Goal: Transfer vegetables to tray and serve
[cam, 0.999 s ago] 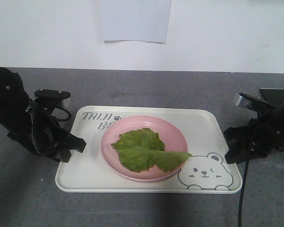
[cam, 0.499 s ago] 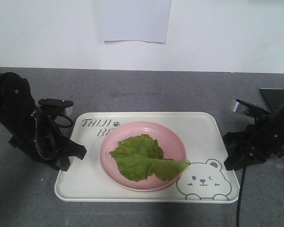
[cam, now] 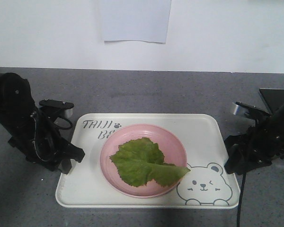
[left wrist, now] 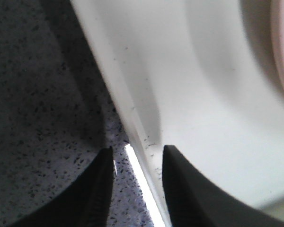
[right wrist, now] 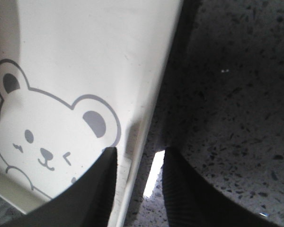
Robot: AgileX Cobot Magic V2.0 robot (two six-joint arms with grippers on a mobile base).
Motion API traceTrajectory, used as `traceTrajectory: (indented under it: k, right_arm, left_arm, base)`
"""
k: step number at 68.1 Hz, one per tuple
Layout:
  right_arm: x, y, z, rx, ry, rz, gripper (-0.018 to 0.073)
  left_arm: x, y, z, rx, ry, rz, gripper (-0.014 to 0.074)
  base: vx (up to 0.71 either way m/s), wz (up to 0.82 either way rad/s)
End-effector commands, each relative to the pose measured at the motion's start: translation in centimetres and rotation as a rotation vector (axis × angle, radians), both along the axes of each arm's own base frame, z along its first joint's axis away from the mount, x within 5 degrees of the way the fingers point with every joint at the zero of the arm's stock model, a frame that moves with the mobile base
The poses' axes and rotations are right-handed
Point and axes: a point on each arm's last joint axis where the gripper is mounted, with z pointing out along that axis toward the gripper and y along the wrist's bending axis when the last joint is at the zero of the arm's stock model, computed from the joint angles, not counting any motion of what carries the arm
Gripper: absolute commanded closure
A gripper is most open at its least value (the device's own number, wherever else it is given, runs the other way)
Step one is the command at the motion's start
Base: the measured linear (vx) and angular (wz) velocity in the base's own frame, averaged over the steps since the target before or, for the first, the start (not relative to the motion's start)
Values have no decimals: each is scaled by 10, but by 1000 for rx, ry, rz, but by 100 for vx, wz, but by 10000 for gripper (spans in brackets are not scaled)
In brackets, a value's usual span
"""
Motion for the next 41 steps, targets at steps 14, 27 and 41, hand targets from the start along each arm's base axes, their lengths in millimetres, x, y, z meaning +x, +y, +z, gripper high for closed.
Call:
traceTrajectory:
  k: [14,27,41]
  right_arm:
    - [-14,3,45,27,-93,18,286]
    - [-31,5,78,15,-207,12,313]
    - [-62,10,117,-4,-351,-17,342]
  left_arm:
    - [-16,3,54,-58,-187,-42,273]
    - [-32,9,91,-95,-359,-66,273]
    - [-55,17,123,-121,-495,-67,273]
  base:
    - [0,0]
    - [0,0]
    - [0,0]
